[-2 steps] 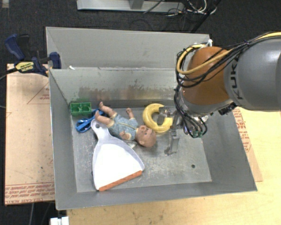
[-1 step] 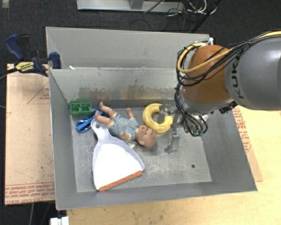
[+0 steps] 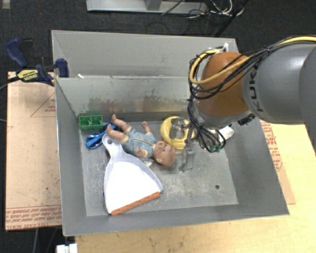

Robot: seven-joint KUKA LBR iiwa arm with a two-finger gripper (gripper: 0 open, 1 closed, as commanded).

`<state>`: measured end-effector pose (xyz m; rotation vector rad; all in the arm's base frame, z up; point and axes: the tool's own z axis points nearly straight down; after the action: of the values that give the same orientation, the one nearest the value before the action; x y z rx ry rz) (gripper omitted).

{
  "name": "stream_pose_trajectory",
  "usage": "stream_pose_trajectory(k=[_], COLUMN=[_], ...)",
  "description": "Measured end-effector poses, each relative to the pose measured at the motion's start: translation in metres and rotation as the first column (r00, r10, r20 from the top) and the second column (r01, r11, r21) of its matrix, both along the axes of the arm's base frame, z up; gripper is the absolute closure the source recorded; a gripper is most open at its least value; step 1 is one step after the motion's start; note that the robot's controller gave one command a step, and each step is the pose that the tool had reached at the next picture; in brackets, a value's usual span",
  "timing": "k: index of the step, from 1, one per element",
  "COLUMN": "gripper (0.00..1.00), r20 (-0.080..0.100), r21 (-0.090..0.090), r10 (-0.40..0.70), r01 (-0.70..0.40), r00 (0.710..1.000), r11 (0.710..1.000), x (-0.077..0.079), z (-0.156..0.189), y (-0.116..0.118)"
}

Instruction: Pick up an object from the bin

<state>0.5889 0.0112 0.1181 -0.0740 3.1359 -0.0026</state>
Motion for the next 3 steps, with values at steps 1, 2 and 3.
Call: stream_pose_trajectory(k=[1,2,3], gripper=[0.00,1.00,1.00], r20=[-0.001,0.019,0.018], r21=[0.002,0.002,0.003], r10=[0.113,0.178,0.195], r01=[-0.113,-0.178,-0.195], r00=[0.994,0.984,0.981], r11=[0.994,0.984,0.981], x=[0.006,0.011,0.010], z=[-0.039,-0.050,-0.049], y=[0.049,0.074,0.069])
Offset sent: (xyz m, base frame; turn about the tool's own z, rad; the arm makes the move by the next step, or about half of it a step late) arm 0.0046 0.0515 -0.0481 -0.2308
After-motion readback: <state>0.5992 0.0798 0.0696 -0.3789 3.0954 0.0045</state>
